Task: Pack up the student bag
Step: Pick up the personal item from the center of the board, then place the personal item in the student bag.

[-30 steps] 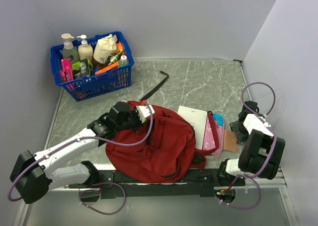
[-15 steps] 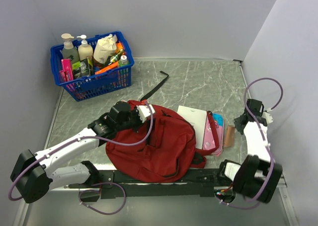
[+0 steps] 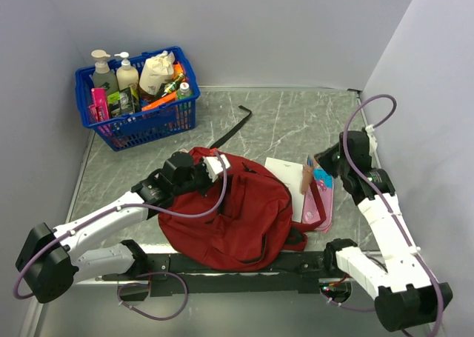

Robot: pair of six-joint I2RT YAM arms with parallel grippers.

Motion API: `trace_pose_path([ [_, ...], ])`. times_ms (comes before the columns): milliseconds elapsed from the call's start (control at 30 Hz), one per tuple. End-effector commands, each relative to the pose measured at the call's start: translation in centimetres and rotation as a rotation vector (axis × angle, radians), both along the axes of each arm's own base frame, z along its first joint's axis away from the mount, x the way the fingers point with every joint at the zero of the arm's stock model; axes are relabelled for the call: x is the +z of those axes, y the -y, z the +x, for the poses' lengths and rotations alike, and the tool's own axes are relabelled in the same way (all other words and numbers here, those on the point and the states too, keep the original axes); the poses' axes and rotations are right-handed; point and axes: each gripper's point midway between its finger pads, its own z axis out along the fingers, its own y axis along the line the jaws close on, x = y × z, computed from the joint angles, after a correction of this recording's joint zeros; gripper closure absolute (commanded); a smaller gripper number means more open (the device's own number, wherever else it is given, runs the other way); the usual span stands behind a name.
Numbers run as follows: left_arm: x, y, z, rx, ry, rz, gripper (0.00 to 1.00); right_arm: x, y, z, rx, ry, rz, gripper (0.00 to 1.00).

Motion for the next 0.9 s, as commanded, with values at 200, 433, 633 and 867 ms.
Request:
trace_pose_path([
  [200,4.1,0.7,1.2,0.038,0.083,-0.129,0.99,9.3,-10.8,0.5,0.338,0.231,0.147,1.0],
  [433,4.4,0.4,1.6,0.076,0.057,-0.174,0.99,12.2,-18.7,0.4,0.624,0.375,0.395,1.0],
  [633,4.4,-0.5,2.4,0.129,0.024,-0.205,0.99,12.7,-23.1,-1.2,0.788,0.424,0.573,1.0],
  [867,4.4,-0.6,2.7,0.129,0.019,-0.199,0.99,11.3,-25.3,-3.1,0.905,0.413,0.724,1.0],
])
